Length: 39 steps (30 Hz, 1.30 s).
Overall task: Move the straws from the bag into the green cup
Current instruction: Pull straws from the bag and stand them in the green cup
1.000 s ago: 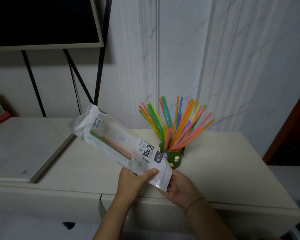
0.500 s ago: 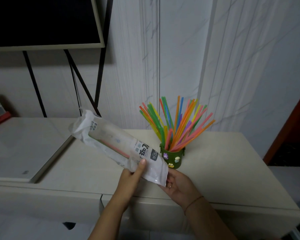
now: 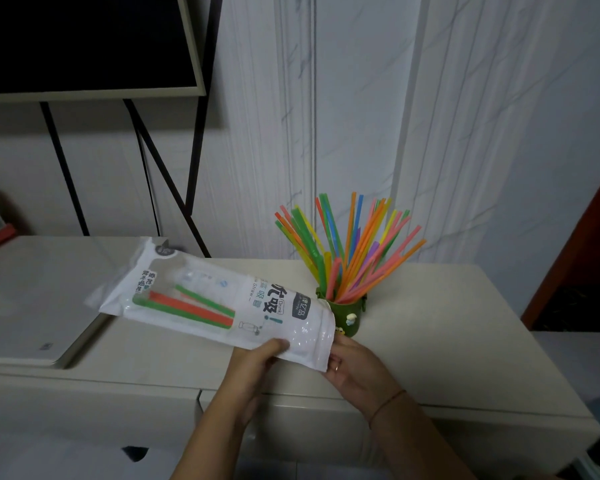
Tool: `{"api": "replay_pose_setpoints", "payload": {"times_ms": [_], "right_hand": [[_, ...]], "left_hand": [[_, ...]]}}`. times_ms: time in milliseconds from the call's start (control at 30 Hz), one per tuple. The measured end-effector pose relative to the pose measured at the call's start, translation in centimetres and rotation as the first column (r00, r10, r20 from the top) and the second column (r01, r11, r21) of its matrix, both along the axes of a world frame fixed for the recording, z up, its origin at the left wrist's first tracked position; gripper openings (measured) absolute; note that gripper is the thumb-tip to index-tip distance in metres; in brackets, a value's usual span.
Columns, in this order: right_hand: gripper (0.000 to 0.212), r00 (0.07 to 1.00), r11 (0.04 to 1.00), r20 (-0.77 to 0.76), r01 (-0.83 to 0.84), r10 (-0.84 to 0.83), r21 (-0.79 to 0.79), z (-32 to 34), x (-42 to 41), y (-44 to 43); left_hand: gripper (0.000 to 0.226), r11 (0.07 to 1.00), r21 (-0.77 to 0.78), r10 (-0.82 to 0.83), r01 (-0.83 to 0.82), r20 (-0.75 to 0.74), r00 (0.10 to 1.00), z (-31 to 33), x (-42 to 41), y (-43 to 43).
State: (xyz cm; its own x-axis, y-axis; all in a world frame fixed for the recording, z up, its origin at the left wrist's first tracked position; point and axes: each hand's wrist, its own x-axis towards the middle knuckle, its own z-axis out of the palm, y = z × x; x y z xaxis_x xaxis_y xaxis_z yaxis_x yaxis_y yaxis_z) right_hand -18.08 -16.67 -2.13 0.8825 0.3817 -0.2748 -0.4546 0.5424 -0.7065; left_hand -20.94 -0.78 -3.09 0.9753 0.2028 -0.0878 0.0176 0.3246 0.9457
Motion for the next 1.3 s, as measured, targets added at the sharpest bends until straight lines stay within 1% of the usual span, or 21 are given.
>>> {"api": "replay_pose_setpoints", "payload": {"times_ms": [100, 200, 267, 333, 400, 433, 533, 600, 633, 700, 767, 800, 833, 900, 933, 1000, 1067, 1167, 1233, 1300], "right_hand": [[0.034, 0.998, 0.996, 0.057, 0.010, -0.004, -0.093, -0.2, 0.0, -0.1], [0.037, 0.995, 0.986, 0.088, 0.056, -0.043, -0.156, -0.5, 0.0, -0.1], [0.034, 0.993, 0.983, 0.105, 0.076, -0.060, -0.164, -0.6, 0.0, -0.1], [0.030, 0.992, 0.986, 0.099, 0.087, -0.073, -0.146, -0.7, 0.0, -0.1], [0.028, 0.995, 0.987, 0.060, 0.090, -0.083, -0.129, -0.9, 0.0, -0.2], [0.028, 0.995, 0.986, 0.039, 0.091, -0.087, -0.142, -1.0, 0.0, -0.3], [0.022, 0.997, 0.986, -0.015, 0.076, -0.079, -0.148, -1.3, 0.3, -0.5], [0.014, 0.991, 0.991, -0.094, 0.084, -0.094, -0.105, -1.4, 0.4, -0.3], [0.012, 0.984, 0.992, -0.142, 0.094, -0.105, -0.083, -1.4, 0.4, -0.1], [0.017, 0.980, 0.997, -0.185, 0.077, -0.077, -0.010, -1.1, 0.4, 0.2], [0.025, 0.982, 0.997, -0.187, 0.047, -0.034, 0.066, -0.8, 0.3, 0.4], [0.026, 0.981, 0.998, -0.192, 0.047, -0.036, 0.051, -0.8, 0.3, 0.3], [0.025, 0.978, 0.998, -0.202, 0.056, -0.054, 0.004, -0.8, 0.3, 0.2], [0.017, 0.970, 0.989, -0.222, 0.077, -0.103, -0.123, -1.1, 0.4, -0.1], [0.014, 0.969, 0.981, -0.218, 0.077, -0.116, -0.181, -1.3, 0.4, -0.2], [0.010, 0.981, 0.961, -0.163, 0.055, -0.102, -0.271, -1.4, 0.4, -0.4], [0.007, 0.994, 0.949, -0.065, 0.068, -0.092, -0.306, -1.4, 0.2, -0.5], [0.009, 0.989, 0.933, 0.086, 0.143, -0.121, -0.331, -0.8, 0.1, -0.9], [0.009, 0.978, 0.920, 0.148, 0.190, -0.146, -0.344, -0.4, 0.2, -1.4], [0.008, 0.968, 0.914, 0.178, 0.230, -0.178, -0.335, 0.0, 0.5, -2.0]], "left_hand": [[0.047, 0.990, -0.140, -0.006, 0.016, 0.070, 0.998, 0.5, 0.1, -0.6], [0.046, 0.947, -0.321, 0.043, -0.019, 0.068, 0.997, 0.9, 0.4, -0.8], [0.046, 0.932, -0.359, 0.062, -0.043, 0.042, 0.997, 1.0, 0.5, -0.8], [0.044, 0.930, -0.359, 0.085, -0.074, 0.015, 0.996, 0.8, 0.6, -0.8], [0.045, 0.947, -0.308, 0.095, -0.085, 0.017, 0.995, 0.6, 0.5, -0.7], [0.045, 0.963, -0.256, 0.092, -0.081, 0.028, 0.995, 0.6, 0.5, -0.6], [0.054, 0.998, -0.009, 0.057, -0.057, 0.087, 0.995, 0.9, 0.3, -0.3], [0.060, 0.991, 0.132, 0.003, -0.019, 0.118, 0.993, 1.1, 0.1, -0.4], [0.062, 0.984, 0.176, -0.019, -0.004, 0.125, 0.992, 1.2, 0.0, -0.5], [0.063, 0.980, 0.201, -0.027, 0.001, 0.129, 0.991, 1.2, 0.0, -0.8], [0.062, 0.981, 0.191, -0.003, -0.022, 0.126, 0.992, 1.1, -0.1, -0.7], [0.060, 0.983, 0.179, 0.014, -0.036, 0.124, 0.992, 1.1, -0.1, -0.6], [0.060, 0.986, 0.159, 0.027, -0.046, 0.120, 0.992, 1.1, -0.1, -0.5], [0.061, 0.995, 0.078, 0.052, -0.060, 0.092, 0.994, 0.9, -0.1, -0.1], [0.061, 0.997, 0.028, 0.066, -0.069, 0.073, 0.995, 0.7, -0.1, 0.1], [0.058, 0.995, -0.051, 0.091, -0.088, 0.049, 0.995, 0.4, -0.1, 0.3], [0.054, 0.982, -0.147, 0.122, -0.118, 0.021, 0.992, 0.0, 0.0, 0.5], [0.040, 0.938, -0.306, 0.146, -0.163, -0.077, 0.986, -0.9, 0.1, 0.8], [0.031, 0.918, -0.346, 0.155, -0.194, -0.136, 0.978, -1.6, 0.2, 1.2], [0.029, 0.896, -0.387, 0.167, -0.217, -0.157, 0.973, -2.0, 0.3, 1.5]]}}
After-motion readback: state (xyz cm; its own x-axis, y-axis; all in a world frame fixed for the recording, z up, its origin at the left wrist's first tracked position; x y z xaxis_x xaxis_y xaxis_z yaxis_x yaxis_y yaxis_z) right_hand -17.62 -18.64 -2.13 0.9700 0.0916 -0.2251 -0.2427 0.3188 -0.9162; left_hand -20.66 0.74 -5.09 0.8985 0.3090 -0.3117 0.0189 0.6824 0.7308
